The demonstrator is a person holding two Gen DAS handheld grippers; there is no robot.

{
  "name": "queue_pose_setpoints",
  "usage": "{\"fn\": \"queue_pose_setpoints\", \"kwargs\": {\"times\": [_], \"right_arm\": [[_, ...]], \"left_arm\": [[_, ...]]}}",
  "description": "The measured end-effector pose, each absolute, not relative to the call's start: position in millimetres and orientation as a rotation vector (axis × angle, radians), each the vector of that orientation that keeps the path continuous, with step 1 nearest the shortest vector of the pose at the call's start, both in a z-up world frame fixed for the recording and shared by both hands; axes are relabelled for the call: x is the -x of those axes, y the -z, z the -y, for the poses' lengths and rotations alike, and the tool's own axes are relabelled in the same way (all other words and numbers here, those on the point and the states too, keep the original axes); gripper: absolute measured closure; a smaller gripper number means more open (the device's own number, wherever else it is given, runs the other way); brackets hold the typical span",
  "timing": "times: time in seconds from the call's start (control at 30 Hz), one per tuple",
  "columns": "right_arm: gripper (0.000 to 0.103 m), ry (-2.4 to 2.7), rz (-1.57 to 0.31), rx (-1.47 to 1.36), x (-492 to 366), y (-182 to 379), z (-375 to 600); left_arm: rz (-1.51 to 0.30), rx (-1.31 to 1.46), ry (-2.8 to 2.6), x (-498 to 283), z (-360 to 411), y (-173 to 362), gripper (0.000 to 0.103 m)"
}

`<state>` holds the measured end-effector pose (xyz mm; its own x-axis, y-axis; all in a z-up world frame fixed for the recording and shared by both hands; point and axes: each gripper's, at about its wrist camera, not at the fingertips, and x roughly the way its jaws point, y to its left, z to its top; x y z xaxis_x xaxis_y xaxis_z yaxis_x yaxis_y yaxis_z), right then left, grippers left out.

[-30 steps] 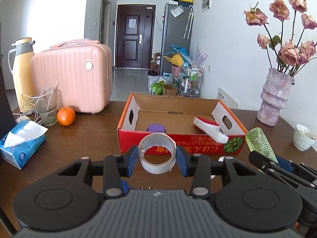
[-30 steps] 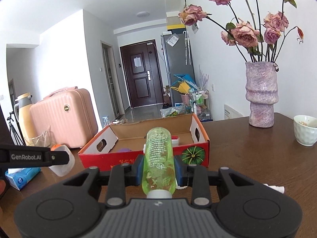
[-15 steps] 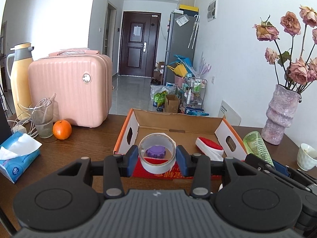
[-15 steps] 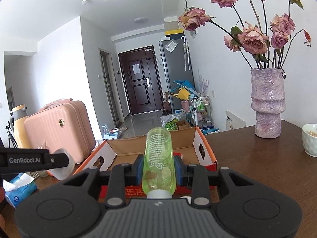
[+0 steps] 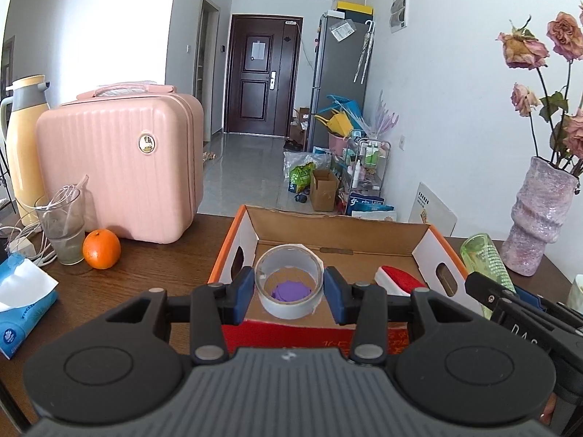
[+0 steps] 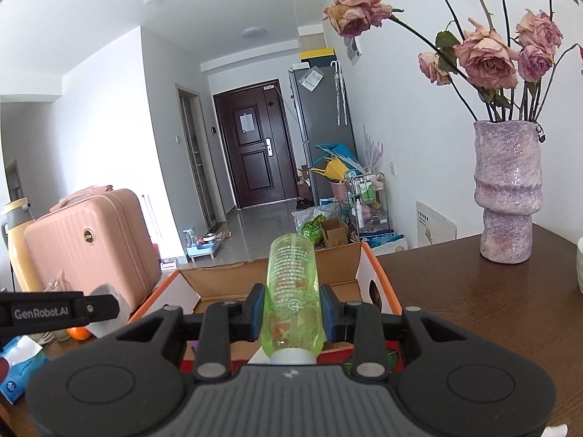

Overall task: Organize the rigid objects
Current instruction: 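Lower the ring into the box with left while right lowers the green bottle and opens, then withdraw both open grippers from the box back over the table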

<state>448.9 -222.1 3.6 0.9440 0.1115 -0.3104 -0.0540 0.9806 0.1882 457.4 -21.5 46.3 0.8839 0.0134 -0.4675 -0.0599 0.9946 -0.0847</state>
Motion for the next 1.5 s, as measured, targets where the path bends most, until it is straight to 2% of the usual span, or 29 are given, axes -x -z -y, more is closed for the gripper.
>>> {"fn": "queue_pose_setpoints", "kwargs": {"times": [1.03, 1.13, 1.17, 1.2, 1.23, 1.27, 1.3, 1.33, 1.37, 1.4, 1.43, 1.5], "right_arm": [[0.073, -0.091, -0.446, -0.114, -568.3, 13.6, 210.4], [0.072, -0.084, -0.500, -0.073, -574.6, 17.0, 207.9], [0.072, -0.078, -0.508, -0.055, -574.0, 17.6, 206.8], [0.062, -0.068, -0.514, -0.044, -573.5, 17.4, 206.3], [0.044, -0.057, -0.512, -0.040, -572.3, 16.6, 206.5], [0.035, -0.050, -0.503, -0.039, -570.6, 15.3, 206.9], [0.021, -0.044, -0.497, -0.042, -569.1, 14.1, 207.7], [0.017, -0.040, -0.496, -0.044, -568.0, 13.0, 208.5], [0.017, -0.038, -0.498, -0.048, -567.3, 12.0, 209.1], [0.014, -0.036, -0.500, -0.056, -567.6, 11.5, 210.8], [0.007, -0.036, -0.499, -0.065, -567.0, 11.7, 212.5], [0.001, -0.039, -0.494, -0.072, -566.7, 10.7, 213.4]], "left_arm": [[-0.578, 0.021, -0.109, -570.8, 16.3, -14.8, 0.060], [-0.611, 0.016, -0.082, -575.9, 16.2, -9.0, 0.060], [-0.615, 0.018, -0.074, -576.1, 15.4, -8.1, 0.056], [-0.619, 0.017, -0.070, -575.8, 15.1, -7.8, 0.046], [-0.617, 0.013, -0.081, -574.9, 14.8, -7.8, 0.039], [-0.615, 0.008, -0.101, -574.5, 14.0, -8.2, 0.021], [-0.614, 0.004, -0.124, -574.4, 13.0, -8.3, 0.012], [-0.610, -0.001, -0.138, -575.0, 12.3, -9.1, 0.011], [-0.610, -0.002, -0.139, -574.6, 11.0, -9.7, 0.009], [-0.613, 0.001, -0.142, -574.5, 9.2, -9.7, 0.000], [-0.612, 0.007, -0.152, -574.3, 7.1, -9.5, 0.000], [-0.613, 0.007, -0.164, -574.7, 4.2, -9.3, 0.000]]}}
